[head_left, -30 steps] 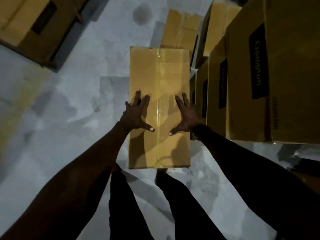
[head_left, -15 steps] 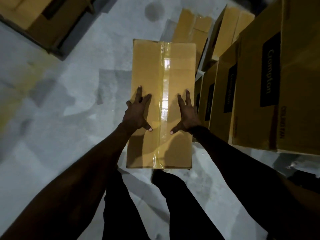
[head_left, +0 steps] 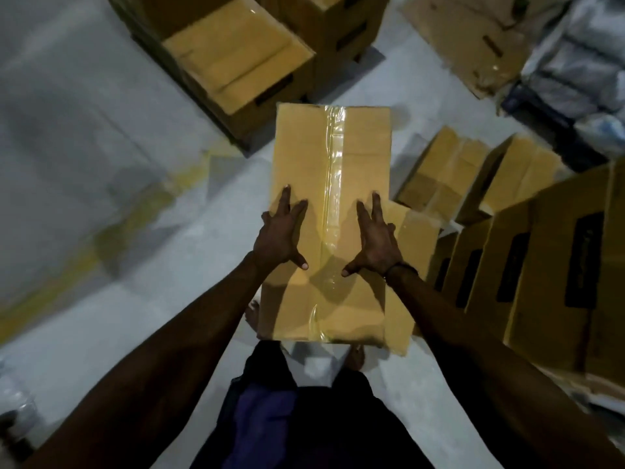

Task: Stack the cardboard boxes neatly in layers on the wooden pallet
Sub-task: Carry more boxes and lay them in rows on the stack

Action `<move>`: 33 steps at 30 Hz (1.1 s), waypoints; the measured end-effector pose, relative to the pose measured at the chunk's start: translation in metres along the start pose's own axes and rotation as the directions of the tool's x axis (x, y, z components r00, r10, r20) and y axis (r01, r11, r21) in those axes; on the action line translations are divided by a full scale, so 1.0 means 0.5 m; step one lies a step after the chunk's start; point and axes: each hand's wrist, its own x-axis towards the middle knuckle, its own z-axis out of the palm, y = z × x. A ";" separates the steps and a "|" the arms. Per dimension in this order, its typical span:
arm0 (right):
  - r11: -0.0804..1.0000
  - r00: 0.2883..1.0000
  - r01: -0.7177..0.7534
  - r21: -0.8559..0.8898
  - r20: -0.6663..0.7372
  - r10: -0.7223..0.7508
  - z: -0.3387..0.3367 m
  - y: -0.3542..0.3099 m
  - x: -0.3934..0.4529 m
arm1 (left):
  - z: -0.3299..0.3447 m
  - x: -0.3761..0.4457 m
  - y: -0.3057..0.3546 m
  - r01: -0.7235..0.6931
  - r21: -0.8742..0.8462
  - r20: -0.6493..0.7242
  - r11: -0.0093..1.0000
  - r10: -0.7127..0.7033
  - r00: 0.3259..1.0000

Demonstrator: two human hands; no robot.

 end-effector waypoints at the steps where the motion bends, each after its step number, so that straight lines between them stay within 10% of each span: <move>1: 1.000 1.000 0.016 -0.015 0.005 -0.016 -0.004 -0.050 0.009 | -0.033 -0.017 -0.031 0.018 -0.009 -0.010 1.000 -0.018 1.000; 33: 0.779 0.795 0.603 -0.170 0.055 -0.604 -0.216 -1.295 0.669 | -0.948 -0.129 -0.819 0.464 -0.245 -0.527 0.852 -0.518 0.673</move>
